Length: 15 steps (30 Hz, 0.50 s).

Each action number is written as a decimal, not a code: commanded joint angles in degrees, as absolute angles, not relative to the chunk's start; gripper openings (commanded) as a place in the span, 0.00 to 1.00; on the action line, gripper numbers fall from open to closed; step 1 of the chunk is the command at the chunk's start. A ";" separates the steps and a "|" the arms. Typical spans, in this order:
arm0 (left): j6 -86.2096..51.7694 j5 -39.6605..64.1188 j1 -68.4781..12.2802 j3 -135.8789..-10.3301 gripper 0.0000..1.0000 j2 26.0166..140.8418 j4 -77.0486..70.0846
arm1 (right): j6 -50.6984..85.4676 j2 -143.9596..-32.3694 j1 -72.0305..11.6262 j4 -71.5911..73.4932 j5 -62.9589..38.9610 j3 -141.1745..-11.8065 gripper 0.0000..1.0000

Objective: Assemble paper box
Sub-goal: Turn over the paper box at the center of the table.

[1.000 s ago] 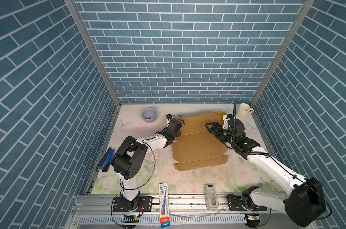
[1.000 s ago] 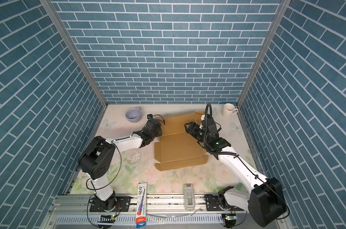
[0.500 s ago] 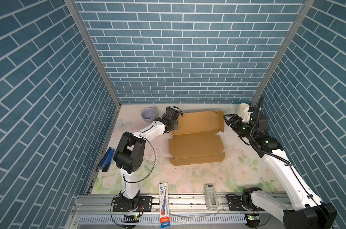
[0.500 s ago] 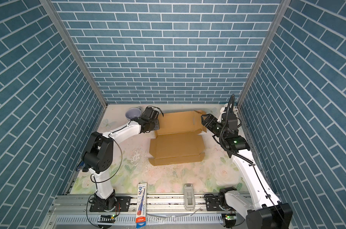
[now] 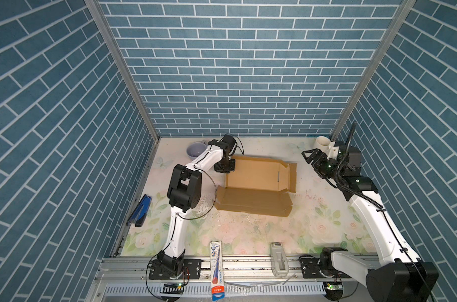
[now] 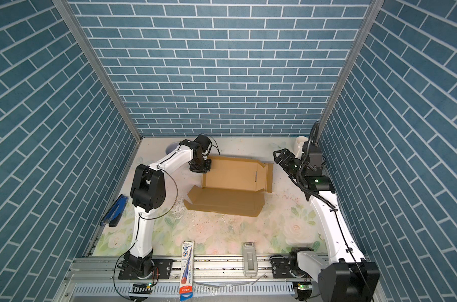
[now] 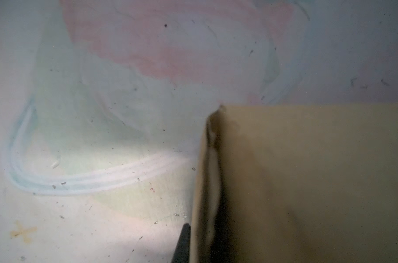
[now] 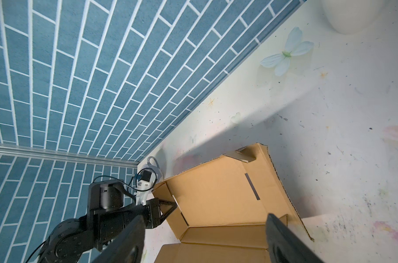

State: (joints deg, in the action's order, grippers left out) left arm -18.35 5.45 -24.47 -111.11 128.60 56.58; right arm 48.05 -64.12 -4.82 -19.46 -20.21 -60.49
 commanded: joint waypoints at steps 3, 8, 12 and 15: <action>-15.66 6.19 -24.43 -114.20 0.00 133.19 70.60 | 47.84 -65.10 -3.65 -18.39 -23.24 -60.91 0.82; -15.76 3.69 -24.47 -117.05 0.00 135.71 74.88 | 47.81 -67.68 -2.65 -16.71 -25.79 -60.48 0.82; -16.59 2.64 -24.48 -117.93 0.11 136.53 76.22 | 47.98 -69.07 -2.26 -14.96 -27.41 -59.72 0.82; -17.38 2.55 -24.64 -118.08 0.23 136.79 76.06 | 48.32 -69.39 -1.87 -13.46 -28.23 -58.98 0.82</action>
